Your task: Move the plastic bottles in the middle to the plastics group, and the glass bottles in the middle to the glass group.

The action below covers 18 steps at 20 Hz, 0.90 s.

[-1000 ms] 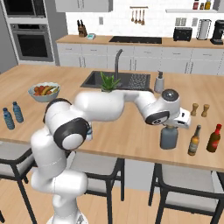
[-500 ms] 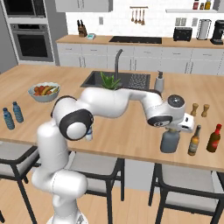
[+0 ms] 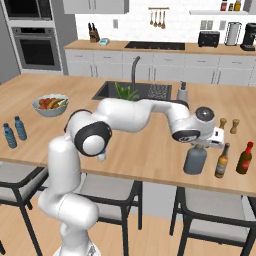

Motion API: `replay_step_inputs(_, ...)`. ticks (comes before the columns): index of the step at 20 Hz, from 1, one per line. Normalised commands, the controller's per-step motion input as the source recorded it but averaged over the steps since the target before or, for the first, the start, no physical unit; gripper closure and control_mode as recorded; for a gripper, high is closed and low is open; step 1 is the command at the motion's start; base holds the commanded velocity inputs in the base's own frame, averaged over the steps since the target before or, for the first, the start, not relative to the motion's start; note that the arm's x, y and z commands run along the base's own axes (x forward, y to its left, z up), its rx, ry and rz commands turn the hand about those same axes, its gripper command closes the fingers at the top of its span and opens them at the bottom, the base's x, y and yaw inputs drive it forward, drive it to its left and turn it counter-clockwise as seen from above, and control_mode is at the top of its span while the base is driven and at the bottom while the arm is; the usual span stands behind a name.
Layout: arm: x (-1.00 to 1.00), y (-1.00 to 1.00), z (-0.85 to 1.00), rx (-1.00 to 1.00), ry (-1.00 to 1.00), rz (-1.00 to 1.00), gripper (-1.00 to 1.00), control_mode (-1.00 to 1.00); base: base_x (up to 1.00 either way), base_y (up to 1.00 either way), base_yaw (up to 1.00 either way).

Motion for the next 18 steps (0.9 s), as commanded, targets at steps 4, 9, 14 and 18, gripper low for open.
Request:
replay_step_inputs(4,-0.13,0.05,-0.57,-0.10,0.00,0.06,-1.00,-1.00,0.00,0.00,0.00)
replay_step_inputs(9,-0.03,0.12,-0.32,-0.11,0.00,0.03,-1.00,-1.00,0.00,0.00,0.00)
replay_step_inputs(14,-0.02,0.16,-0.08,-0.09,-0.02,0.03,-1.00,-1.00,0.00,0.00,0.00)
replay_step_inputs(18,-0.06,0.07,0.27,0.00,0.00,0.00,-1.00,-1.00,0.00,0.00,0.00)
